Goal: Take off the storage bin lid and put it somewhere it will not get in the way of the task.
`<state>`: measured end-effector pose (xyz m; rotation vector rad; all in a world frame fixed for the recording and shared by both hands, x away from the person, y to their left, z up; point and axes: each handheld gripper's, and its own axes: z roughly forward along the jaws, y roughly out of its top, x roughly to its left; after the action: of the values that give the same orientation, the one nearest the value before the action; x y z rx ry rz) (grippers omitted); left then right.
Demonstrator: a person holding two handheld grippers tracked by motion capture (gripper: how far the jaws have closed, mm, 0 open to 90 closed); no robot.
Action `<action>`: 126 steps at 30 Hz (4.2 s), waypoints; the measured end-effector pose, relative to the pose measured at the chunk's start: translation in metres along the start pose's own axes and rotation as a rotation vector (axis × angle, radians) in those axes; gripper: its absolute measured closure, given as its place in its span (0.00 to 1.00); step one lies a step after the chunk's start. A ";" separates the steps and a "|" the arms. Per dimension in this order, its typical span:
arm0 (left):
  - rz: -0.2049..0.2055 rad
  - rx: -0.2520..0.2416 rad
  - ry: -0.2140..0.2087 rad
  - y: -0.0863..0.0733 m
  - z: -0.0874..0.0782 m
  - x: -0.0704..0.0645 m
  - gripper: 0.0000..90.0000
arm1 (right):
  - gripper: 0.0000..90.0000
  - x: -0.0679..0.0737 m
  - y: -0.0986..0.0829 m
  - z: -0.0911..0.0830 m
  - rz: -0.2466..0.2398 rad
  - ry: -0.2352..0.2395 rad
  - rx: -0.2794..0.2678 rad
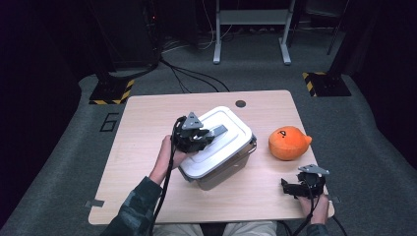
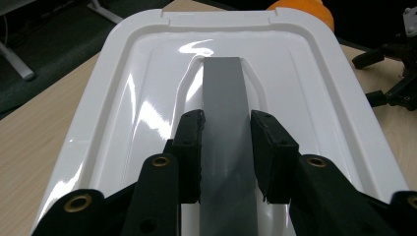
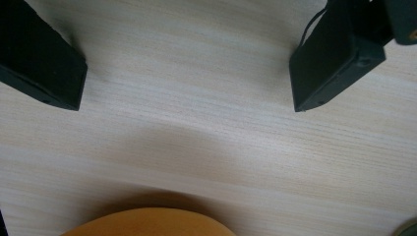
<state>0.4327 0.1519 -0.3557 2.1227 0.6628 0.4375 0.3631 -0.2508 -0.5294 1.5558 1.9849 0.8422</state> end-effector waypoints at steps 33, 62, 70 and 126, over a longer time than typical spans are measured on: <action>-0.073 -0.020 0.124 -0.015 -0.040 0.040 0.73 | 0.00 0.000 0.000 0.000 0.007 -0.003 -0.001; -0.143 -0.024 0.246 -0.041 -0.074 0.076 0.74 | 0.00 0.000 0.000 0.000 0.010 -0.006 0.000; -0.164 -0.025 0.276 -0.049 -0.081 0.084 0.73 | 0.00 0.000 0.000 0.000 0.010 -0.007 0.000; -0.353 0.065 0.360 -0.131 -0.063 0.120 0.74 | 0.00 0.000 0.000 0.000 0.011 -0.010 0.000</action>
<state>0.4559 0.3286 -0.4173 1.9468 1.2479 0.6114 0.3630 -0.2507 -0.5295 1.5696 1.9710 0.8377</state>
